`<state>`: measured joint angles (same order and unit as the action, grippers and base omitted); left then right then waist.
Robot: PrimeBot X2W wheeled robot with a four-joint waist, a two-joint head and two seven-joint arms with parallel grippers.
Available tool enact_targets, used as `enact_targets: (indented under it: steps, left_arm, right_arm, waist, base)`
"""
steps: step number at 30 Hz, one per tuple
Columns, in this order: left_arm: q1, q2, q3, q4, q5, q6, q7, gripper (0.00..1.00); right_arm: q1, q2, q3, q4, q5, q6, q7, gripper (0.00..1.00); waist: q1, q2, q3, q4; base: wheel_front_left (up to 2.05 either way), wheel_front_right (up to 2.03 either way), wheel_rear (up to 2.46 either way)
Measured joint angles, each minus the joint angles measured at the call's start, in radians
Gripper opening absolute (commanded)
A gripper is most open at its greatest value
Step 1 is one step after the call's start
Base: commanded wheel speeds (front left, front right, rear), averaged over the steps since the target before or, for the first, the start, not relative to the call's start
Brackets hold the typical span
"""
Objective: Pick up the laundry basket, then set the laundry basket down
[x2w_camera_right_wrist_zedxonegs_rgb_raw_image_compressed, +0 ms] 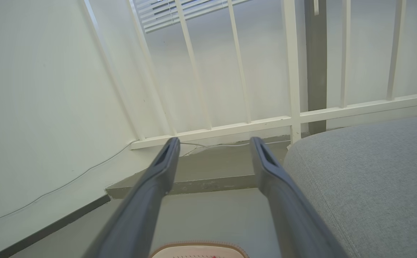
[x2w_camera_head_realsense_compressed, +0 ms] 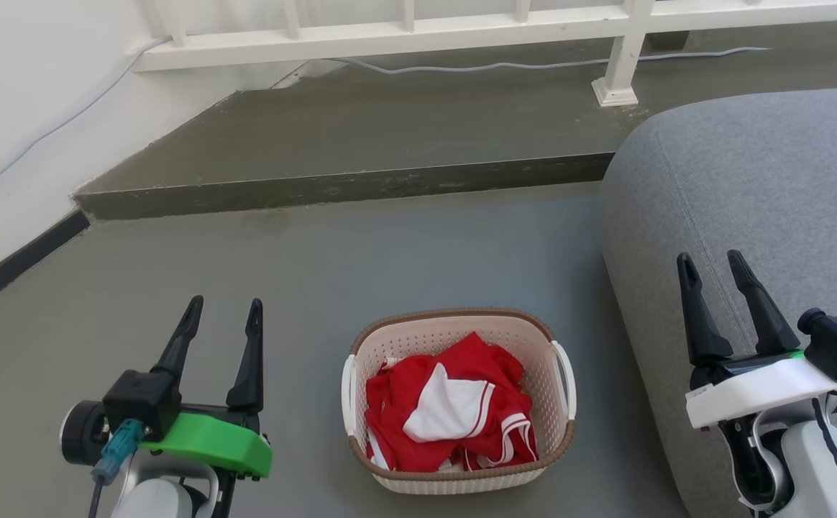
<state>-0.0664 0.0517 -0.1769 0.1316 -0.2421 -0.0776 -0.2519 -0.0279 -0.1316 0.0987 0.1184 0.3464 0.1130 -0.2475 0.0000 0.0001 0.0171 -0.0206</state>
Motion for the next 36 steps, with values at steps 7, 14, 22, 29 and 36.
enact_targets:
  steps: [7, 14, 22, 29, 36]
  left_arm:
    - [0.000, -0.001, 0.004, 0.000, 0.002, 0.000, 0.000, 1.00]
    - [0.000, -0.003, 0.010, 0.001, 0.002, -0.001, 0.000, 1.00]
    - [0.000, -0.004, 0.015, 0.001, -0.010, -0.003, 0.000, 1.00]
    - [-0.029, -0.004, 0.011, -0.003, -0.010, -0.011, 0.000, 1.00]
    - [-0.090, -0.005, 0.003, 0.017, -0.010, -0.012, 0.000, 1.00]
  right_arm:
    - [0.000, 0.007, -0.006, 0.000, -0.005, 0.001, -0.005, 1.00]
    - [0.001, 0.013, -0.016, 0.006, -0.006, 0.001, -0.005, 1.00]
    - [0.001, 0.019, -0.017, 0.012, -0.011, 0.001, -0.005, 1.00]
    - [-0.005, 0.021, -0.020, 0.030, -0.013, 0.001, -0.005, 1.00]
    - [-0.058, 0.026, -0.025, 0.054, -0.022, 0.002, -0.005, 1.00]
  waist:
    - [0.0000, 0.0000, 0.002, 0.000]
    - [0.0000, 0.0000, 0.007, -0.002]
    - [0.0000, 0.0000, 0.043, -0.007]
    - [0.0000, 0.0000, 0.111, -0.015]
    - [0.0000, 0.0000, 0.200, -0.021]
  base:
    - [0.00, 0.00, 0.00]
    - [0.00, 0.00, 0.00]
    - [0.00, 0.00, 0.00]
    - [0.00, 0.00, 0.00]
    - [0.00, 0.00, 0.00]
